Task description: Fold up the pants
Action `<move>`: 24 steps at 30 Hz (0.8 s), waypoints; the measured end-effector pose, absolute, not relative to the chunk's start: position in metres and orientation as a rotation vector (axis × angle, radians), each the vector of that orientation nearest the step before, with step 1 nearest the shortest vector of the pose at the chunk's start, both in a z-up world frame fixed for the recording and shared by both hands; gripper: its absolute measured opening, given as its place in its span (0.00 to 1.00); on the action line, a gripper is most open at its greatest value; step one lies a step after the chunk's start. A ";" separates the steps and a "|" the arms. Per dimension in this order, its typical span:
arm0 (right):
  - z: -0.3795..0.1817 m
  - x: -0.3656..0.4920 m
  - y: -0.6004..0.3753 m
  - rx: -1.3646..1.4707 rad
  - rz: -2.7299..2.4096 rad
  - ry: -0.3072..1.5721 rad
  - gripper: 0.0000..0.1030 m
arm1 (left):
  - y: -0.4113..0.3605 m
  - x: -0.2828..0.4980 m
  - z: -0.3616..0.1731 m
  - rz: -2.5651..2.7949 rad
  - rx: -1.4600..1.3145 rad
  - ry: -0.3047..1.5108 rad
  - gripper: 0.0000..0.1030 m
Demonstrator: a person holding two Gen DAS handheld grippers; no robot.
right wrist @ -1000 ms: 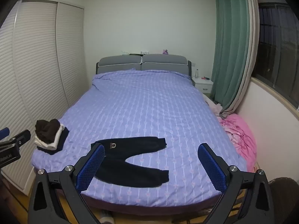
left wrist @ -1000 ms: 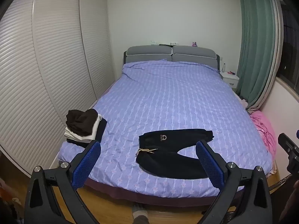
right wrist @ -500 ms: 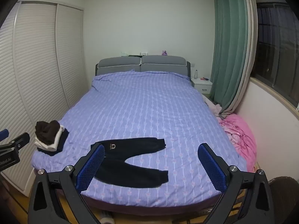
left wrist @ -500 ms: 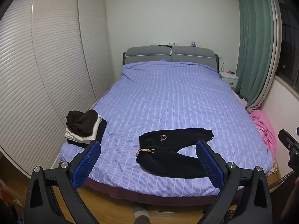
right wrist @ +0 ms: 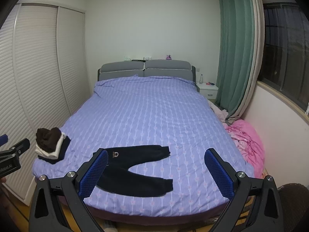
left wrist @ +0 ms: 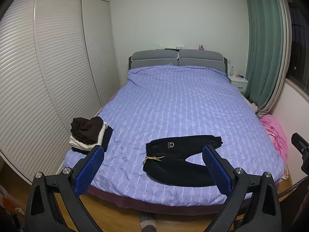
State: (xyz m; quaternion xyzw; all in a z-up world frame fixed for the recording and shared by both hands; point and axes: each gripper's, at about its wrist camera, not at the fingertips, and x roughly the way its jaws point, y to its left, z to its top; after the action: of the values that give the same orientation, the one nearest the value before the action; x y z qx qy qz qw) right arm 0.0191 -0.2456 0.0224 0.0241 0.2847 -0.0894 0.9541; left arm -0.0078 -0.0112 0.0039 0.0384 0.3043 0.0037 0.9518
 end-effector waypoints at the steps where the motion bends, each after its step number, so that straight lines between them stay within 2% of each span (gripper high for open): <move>1: 0.023 0.019 -0.246 0.051 -0.182 0.578 0.98 | -0.011 -0.008 0.004 0.007 0.080 0.619 1.00; 24: 0.025 0.018 -0.250 0.062 -0.187 0.568 0.98 | -0.014 -0.004 0.008 -0.053 0.092 0.629 1.00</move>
State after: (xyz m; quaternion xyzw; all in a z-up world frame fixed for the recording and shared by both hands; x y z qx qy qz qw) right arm 0.0180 -0.2500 0.0250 0.0307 0.2796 -0.0922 0.9552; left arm -0.0042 -0.0138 0.0082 0.0451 0.3092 -0.0262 0.9496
